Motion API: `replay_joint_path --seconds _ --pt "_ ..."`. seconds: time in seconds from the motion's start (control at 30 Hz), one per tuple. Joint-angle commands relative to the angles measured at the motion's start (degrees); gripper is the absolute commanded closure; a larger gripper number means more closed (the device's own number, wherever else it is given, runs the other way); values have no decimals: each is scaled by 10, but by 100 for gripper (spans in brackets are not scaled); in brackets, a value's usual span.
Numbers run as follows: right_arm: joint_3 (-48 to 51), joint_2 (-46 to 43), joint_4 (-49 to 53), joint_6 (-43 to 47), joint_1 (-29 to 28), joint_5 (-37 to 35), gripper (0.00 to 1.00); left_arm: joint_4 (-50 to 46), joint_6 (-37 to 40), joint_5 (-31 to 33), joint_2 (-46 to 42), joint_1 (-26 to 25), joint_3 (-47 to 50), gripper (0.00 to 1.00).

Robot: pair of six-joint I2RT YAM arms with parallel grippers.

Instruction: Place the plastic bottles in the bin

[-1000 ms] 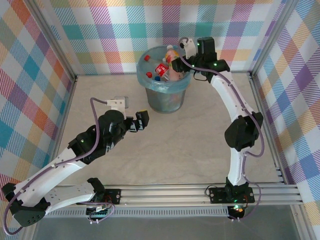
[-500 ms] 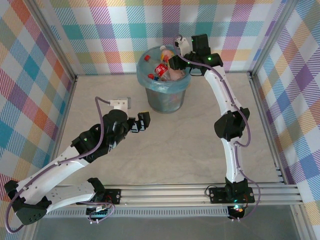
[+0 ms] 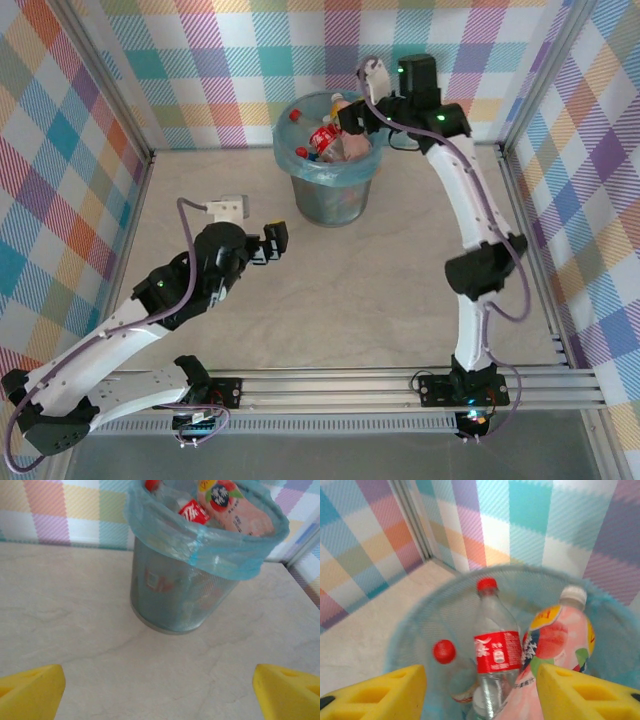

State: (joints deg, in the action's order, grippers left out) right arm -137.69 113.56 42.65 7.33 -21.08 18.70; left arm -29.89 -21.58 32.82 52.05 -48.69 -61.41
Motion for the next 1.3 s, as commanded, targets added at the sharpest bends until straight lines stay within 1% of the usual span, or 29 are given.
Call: replay_joint_path --seconds 0.0,0.1,0.17,0.33,0.43,0.57,0.7,0.8,0.9,0.97,1.03,1.13,1.2,1.27 --pt "71 -109 -60 0 -3 -2 39 -7 18 47 -28 10 5 4" --pt "195 -198 -115 4 -3 -24 38 -4 29 61 -40 16 13 4" --pt "253 -245 -136 10 -3 -35 38 1 36 62 -42 23 15 4" --pt "327 -325 -103 27 -3 -76 37 20 46 42 -24 32 9 4" --pt "389 -379 -100 32 -2 -105 36 41 47 18 -10 32 5 4" --pt "472 -445 -91 36 0 -146 37 89 55 -75 19 32 3 4" --pt "544 -500 -80 24 3 -160 38 134 67 -177 65 28 -7 5" --pt "618 -547 -107 -1 4 -160 38 171 94 -224 102 9 -22 6" --pt "715 -596 -165 -22 7 -176 38 195 128 -235 122 -17 -24 6" --pt "768 -613 -194 -36 14 -188 37 224 139 -203 113 -23 0 6" --pt "814 -620 -219 -36 21 -199 37 269 153 -136 87 -23 51 5" --pt "882 -630 -281 -45 41 -215 36 337 185 7 45 -15 136 4" --pt "935 -628 -341 -49 58 -234 35 339 189 77 22 9 173 3" --pt "988 -617 -410 -36 64 -276 34 335 181 115 3 45 202 2"
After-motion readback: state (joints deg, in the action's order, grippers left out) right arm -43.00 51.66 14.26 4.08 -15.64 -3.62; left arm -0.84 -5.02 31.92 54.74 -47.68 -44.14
